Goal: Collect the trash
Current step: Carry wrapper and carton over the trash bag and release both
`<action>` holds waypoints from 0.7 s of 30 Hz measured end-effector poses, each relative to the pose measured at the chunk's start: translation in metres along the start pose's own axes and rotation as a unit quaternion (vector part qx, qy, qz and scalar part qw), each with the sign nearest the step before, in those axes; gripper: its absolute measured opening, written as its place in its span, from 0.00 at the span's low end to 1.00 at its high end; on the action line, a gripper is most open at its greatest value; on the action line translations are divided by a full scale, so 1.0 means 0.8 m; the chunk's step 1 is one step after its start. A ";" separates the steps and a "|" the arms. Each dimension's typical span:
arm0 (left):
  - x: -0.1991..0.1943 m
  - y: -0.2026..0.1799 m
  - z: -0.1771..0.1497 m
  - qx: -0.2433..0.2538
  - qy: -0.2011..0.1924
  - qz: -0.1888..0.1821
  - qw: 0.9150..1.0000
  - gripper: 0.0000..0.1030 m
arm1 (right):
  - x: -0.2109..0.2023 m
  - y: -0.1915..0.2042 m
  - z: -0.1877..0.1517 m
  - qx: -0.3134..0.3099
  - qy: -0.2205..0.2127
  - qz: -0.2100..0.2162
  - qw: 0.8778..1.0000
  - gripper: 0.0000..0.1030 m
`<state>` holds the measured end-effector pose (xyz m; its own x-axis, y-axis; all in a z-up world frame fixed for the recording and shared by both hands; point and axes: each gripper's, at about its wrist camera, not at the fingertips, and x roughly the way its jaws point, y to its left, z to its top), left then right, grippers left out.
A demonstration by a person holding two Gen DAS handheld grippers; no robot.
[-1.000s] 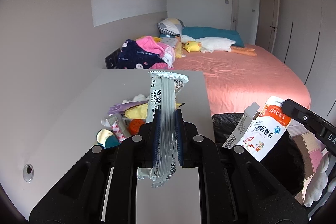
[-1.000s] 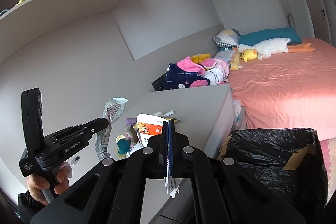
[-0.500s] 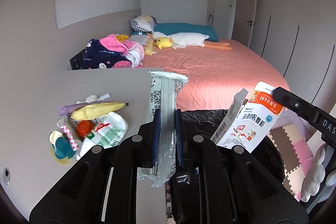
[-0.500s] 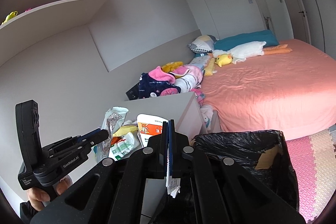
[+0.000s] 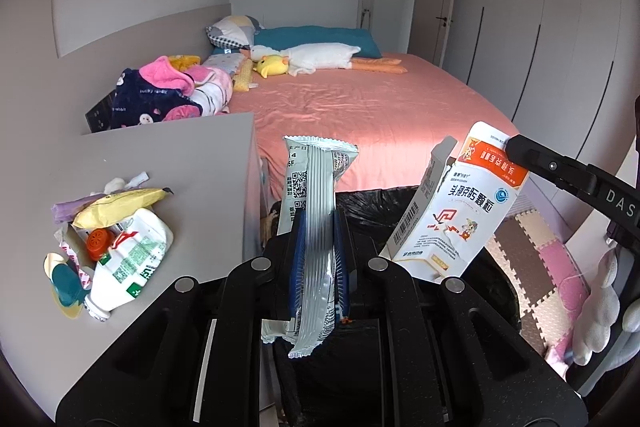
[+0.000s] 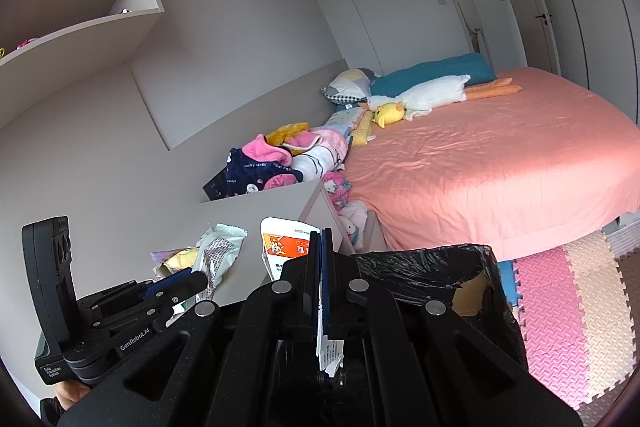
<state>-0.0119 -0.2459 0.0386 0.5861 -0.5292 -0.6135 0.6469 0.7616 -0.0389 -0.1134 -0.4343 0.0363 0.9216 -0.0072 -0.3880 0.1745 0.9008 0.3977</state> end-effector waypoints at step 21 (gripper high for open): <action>0.066 -0.047 -0.023 0.011 0.099 -0.077 0.992 0.29 | 0.012 -0.044 0.000 0.026 0.025 -0.057 0.998 0.02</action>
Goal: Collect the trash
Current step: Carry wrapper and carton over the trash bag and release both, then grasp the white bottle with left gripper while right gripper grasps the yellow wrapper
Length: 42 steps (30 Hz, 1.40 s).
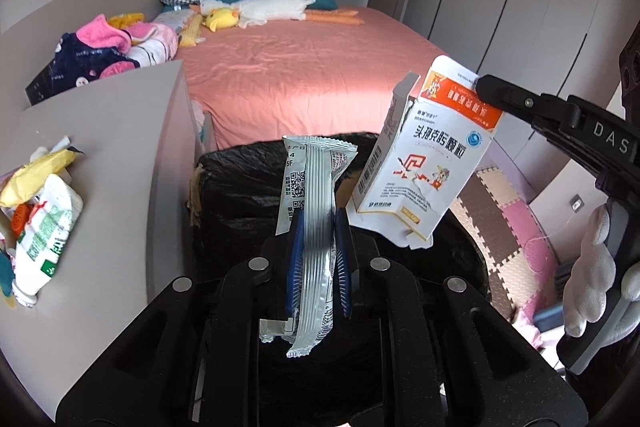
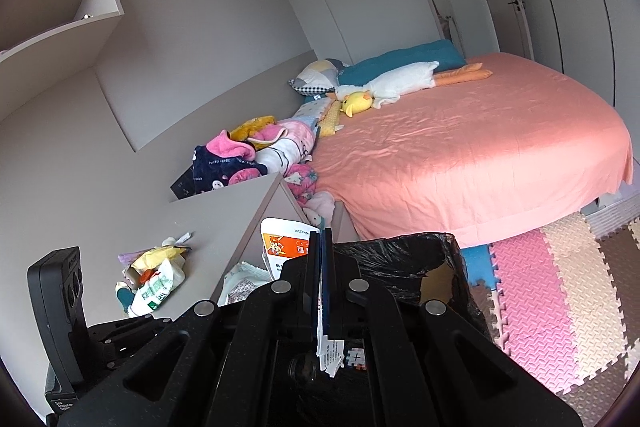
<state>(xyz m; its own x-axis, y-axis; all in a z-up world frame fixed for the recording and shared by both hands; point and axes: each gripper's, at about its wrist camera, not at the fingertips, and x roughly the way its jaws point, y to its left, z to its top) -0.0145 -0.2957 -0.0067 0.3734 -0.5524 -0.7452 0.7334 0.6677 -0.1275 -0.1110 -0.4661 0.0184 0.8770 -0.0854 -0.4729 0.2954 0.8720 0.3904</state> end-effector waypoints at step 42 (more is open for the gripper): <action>-0.070 0.159 -0.034 -0.045 -0.039 0.176 0.982 0.94 | 0.087 0.107 -0.037 -0.065 0.056 0.034 0.996 0.78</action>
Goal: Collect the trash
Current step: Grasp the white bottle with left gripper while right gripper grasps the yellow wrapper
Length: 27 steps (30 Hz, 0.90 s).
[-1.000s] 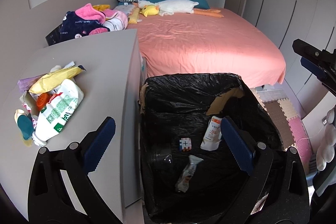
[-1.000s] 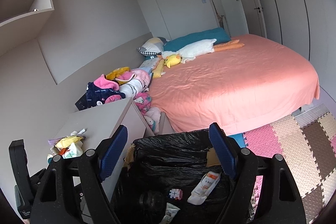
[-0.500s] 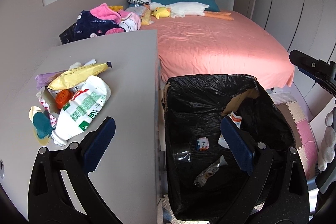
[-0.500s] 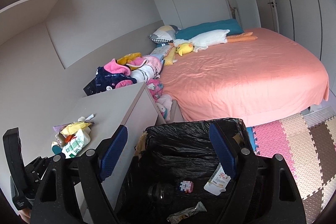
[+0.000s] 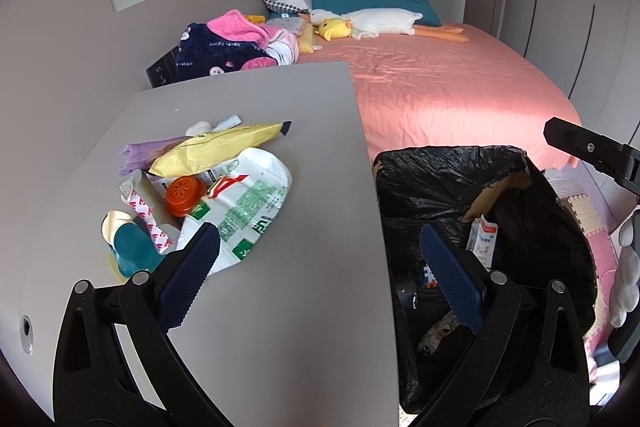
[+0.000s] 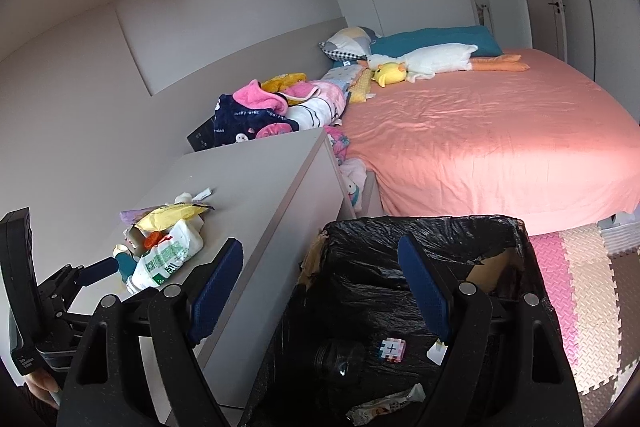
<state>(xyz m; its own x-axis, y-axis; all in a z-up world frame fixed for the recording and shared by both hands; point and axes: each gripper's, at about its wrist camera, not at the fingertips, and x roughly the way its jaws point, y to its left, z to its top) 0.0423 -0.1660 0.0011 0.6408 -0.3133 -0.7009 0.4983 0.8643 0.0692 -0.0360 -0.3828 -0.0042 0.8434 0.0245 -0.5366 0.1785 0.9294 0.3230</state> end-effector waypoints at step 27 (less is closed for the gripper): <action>0.095 0.066 0.002 0.028 0.064 0.048 0.996 0.94 | 0.088 0.050 0.002 -0.006 0.044 0.042 0.998 0.78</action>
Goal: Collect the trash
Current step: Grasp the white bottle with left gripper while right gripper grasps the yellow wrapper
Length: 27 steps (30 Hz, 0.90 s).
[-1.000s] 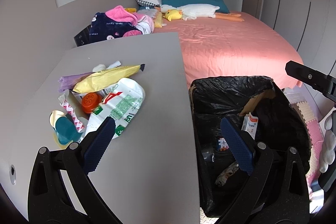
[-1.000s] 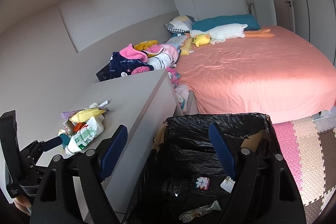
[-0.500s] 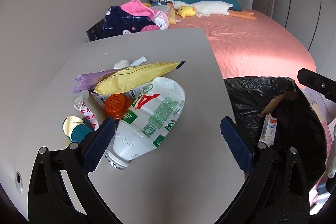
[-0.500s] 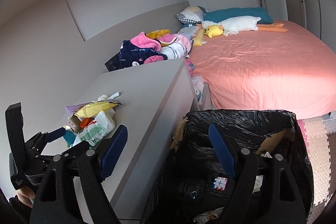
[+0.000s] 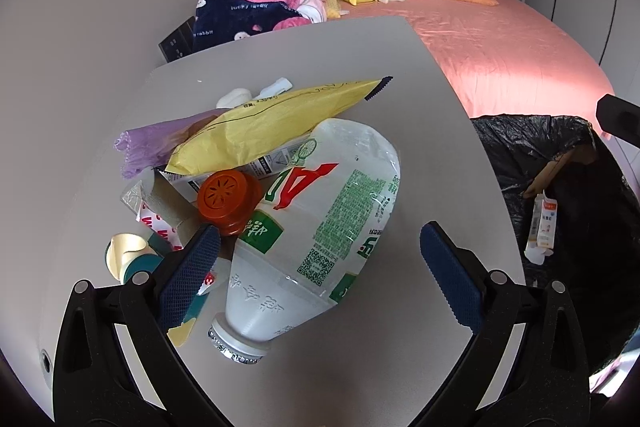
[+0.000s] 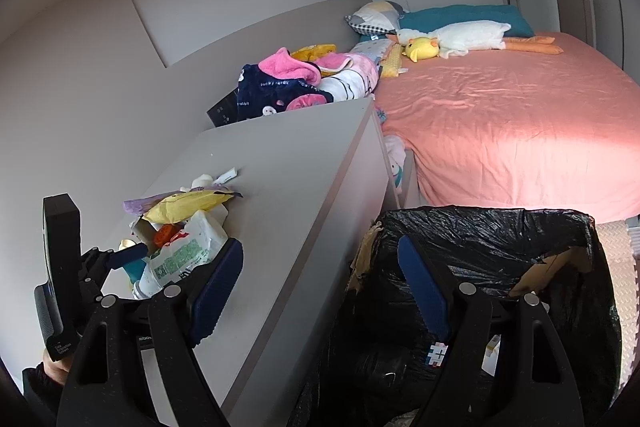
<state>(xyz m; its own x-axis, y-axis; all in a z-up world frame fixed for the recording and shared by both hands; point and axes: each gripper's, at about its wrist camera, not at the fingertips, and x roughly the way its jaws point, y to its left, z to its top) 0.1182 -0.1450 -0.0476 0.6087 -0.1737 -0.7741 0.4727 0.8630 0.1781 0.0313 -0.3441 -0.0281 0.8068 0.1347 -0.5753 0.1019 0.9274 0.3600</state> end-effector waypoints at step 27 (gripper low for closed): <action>-0.034 0.034 -0.006 -0.041 -0.073 -0.007 0.996 0.40 | 0.054 0.048 0.005 -0.041 0.026 0.034 0.998 0.78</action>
<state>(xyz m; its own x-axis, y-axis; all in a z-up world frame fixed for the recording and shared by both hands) 0.1116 -0.1142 -0.0250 0.6913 -0.2473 -0.6789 0.4313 0.8951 0.1132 0.0725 -0.3038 -0.0363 0.7787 0.2135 -0.5900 -0.0015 0.9409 0.3386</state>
